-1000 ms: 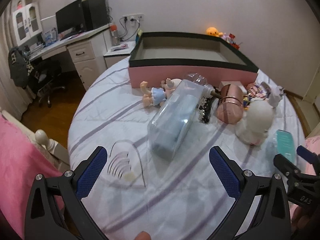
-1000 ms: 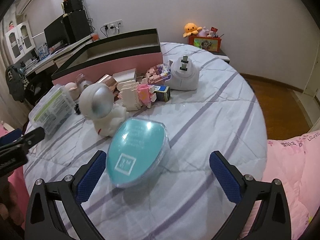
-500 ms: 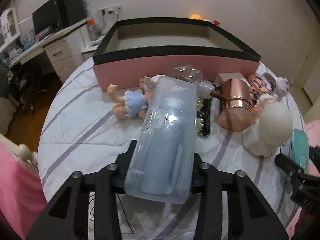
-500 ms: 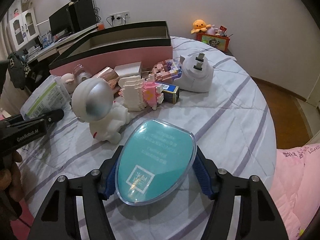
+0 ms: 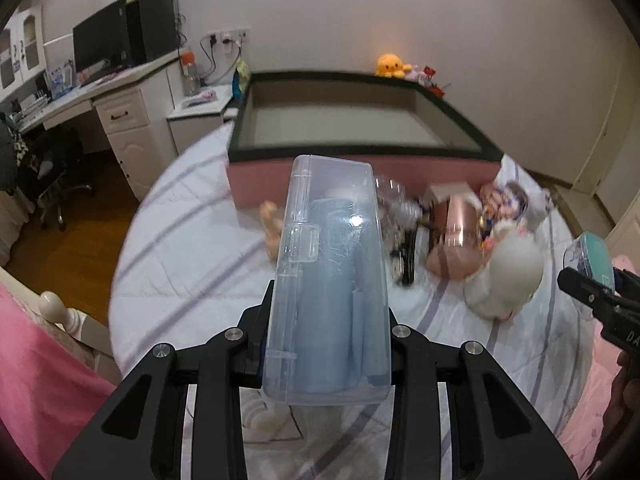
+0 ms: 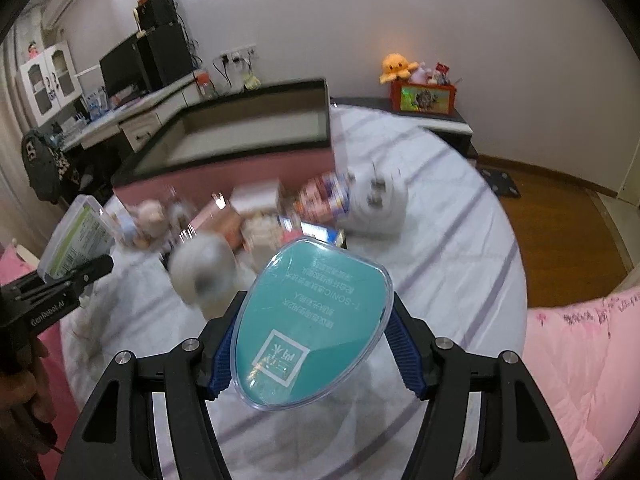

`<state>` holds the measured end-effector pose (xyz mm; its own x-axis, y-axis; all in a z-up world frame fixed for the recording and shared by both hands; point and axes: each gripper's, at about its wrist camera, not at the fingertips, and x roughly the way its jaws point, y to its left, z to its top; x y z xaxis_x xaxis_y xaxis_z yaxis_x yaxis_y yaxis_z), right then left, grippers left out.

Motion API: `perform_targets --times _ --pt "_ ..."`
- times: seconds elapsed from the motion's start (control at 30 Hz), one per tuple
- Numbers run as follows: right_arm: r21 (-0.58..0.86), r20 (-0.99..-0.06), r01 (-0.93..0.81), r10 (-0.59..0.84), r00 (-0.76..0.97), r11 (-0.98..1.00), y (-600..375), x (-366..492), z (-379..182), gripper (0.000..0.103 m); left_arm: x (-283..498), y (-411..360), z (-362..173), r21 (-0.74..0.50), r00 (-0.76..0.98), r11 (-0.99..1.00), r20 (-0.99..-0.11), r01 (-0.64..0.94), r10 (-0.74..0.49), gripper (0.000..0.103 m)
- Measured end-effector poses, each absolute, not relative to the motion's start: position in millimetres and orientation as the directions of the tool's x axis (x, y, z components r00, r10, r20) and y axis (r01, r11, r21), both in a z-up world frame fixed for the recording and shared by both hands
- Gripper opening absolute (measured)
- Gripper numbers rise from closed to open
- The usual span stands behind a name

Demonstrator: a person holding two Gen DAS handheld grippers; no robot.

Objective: Organize rigid objects
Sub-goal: 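Carry the clear case with the left tool into the box while the right tool places the teal case there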

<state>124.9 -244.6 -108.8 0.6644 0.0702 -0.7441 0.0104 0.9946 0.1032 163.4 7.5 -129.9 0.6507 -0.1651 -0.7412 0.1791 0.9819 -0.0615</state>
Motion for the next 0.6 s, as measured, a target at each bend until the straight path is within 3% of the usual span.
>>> perform_targets --times 0.33,0.6 --pt "0.081 -0.662 -0.096 0.126 0.739 0.992 -223.8 202.5 -52.6 0.066 221.2 11.5 -86.2 -0.076 0.717 0.982 -0.675 0.171 -0.177 0.034" --pt "0.082 -0.696 -0.148 0.163 0.7 0.986 -203.3 291.6 -64.9 0.067 299.1 -4.3 -81.2 -0.087 0.706 0.982 -0.685 0.166 -0.18 0.034"
